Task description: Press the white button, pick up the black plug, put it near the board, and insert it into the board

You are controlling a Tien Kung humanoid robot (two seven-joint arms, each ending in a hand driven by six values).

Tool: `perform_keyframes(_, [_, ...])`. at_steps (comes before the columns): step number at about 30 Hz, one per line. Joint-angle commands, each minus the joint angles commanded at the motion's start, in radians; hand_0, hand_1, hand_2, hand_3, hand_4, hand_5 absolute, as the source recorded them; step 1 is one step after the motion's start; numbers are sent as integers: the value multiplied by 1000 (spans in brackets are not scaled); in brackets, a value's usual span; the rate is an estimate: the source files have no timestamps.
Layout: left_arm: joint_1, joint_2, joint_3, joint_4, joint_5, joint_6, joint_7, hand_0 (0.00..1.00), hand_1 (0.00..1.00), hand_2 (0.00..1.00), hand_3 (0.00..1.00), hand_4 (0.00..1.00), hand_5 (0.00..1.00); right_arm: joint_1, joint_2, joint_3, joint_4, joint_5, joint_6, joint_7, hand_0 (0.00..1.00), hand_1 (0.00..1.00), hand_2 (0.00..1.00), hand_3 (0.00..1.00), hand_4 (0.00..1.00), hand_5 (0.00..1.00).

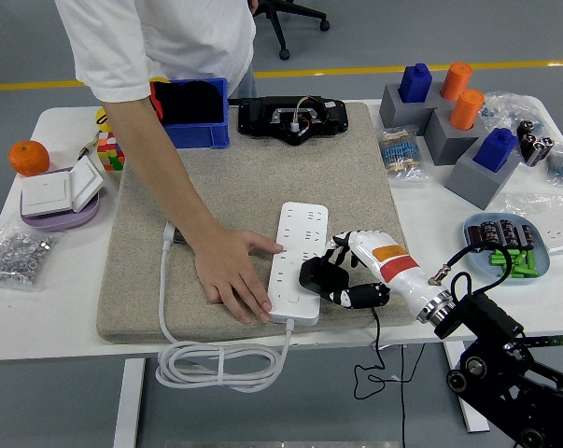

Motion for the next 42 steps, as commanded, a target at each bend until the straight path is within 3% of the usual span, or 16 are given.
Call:
perform_keyframes(5, [1, 0, 0, 0, 0, 0, 0, 709, 695, 668, 716, 716, 300, -1, 0, 1, 1, -2, 1, -3, 343, 442, 504, 536, 982, 40])
perform_keyframes(6, [1, 0, 0, 0, 0, 0, 0, 710, 695, 667, 716, 717, 301, -1, 0, 2, 1, -3, 1, -3, 375, 475, 530, 617, 998, 59])
perform_keyframes(11, [1, 0, 0, 0, 0, 0, 0, 710, 695, 667, 716, 717, 301, -1, 0, 3, 1, -6, 8, -9, 375, 475, 530, 617, 998, 59])
perform_keyframes(12, [1, 0, 0, 0, 0, -1, 0, 710, 695, 668, 716, 716, 301, -1, 0, 3, 1, -6, 9, -10, 438, 570, 612, 753, 998, 81])
perform_keyframes(17, [1, -1, -1, 0, 1, -1, 0, 710, 695, 668, 716, 716, 301, -2, 0, 4, 3, -6, 11, -10, 438, 570, 612, 753, 998, 81])
perform_keyframes(18, [1, -1, -1, 0, 1, -1, 1, 710, 695, 668, 716, 717, 301, -2, 0, 4, 3, -6, 11, -10, 508, 630, 673, 785, 998, 104])
perform_keyframes(35, [1, -1, -1, 0, 1, -1, 1, 709, 695, 668, 716, 717, 301, -7, 0, 20, 20, -8, 19, -12, 554, 682, 727, 804, 998, 127])
perform_keyframes(36, [1, -1, -1, 0, 1, -1, 1, 709, 695, 668, 715, 718, 302, -9, 0, 23, 22, -8, 21, -13, 614, 731, 757, 815, 998, 183])
perform_keyframes(41, [1, -1, 1, 0, 0, -2, 1, 709, 695, 668, 715, 718, 302, -35, -4, 63, 48, 7, 21, 6, 614, 731, 757, 815, 998, 183])
perform_keyframes(42, [1, -1, 2, 0, -1, -2, 0, 709, 695, 668, 715, 717, 302, -46, -7, 78, 57, 22, 10, 28, 614, 714, 731, 763, 998, 243])
